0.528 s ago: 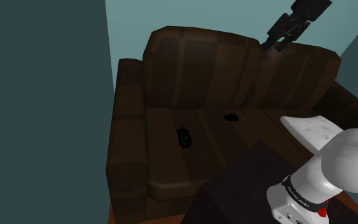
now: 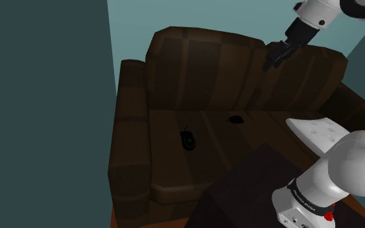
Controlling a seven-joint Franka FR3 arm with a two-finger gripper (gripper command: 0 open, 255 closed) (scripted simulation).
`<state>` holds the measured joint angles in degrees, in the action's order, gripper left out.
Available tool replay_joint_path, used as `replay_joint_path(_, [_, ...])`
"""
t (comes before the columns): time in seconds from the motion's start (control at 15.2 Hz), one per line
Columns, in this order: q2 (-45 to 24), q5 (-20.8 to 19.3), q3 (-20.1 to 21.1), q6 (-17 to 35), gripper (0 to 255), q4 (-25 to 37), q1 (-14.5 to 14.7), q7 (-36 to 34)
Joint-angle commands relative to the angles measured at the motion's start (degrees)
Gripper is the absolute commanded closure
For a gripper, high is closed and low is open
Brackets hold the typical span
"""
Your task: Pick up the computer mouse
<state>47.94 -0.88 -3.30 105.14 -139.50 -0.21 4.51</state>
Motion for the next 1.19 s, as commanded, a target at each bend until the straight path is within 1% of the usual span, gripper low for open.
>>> replay_joint_path(0.0, [-0.1,-1.2,-1.8,3.0,0,-3.2,0.1,3.4])
replay_joint_path(0.26, [-2.0,-3.8,-5.9,9.4,0,-8.1,0.1,10.2])
replay_joint_path(0.53, [-5.8,-6.4,-10.3,16.3,0,-11.6,0.0,17.1])
replay_joint_path(0.86, [-13.3,-9.1,-16.2,25.7,0,-13.8,0.4,25.9])
replay_joint_path(1.12, [-21.3,-9.8,-21.5,33.5,0,-13.8,1.8,33.6])
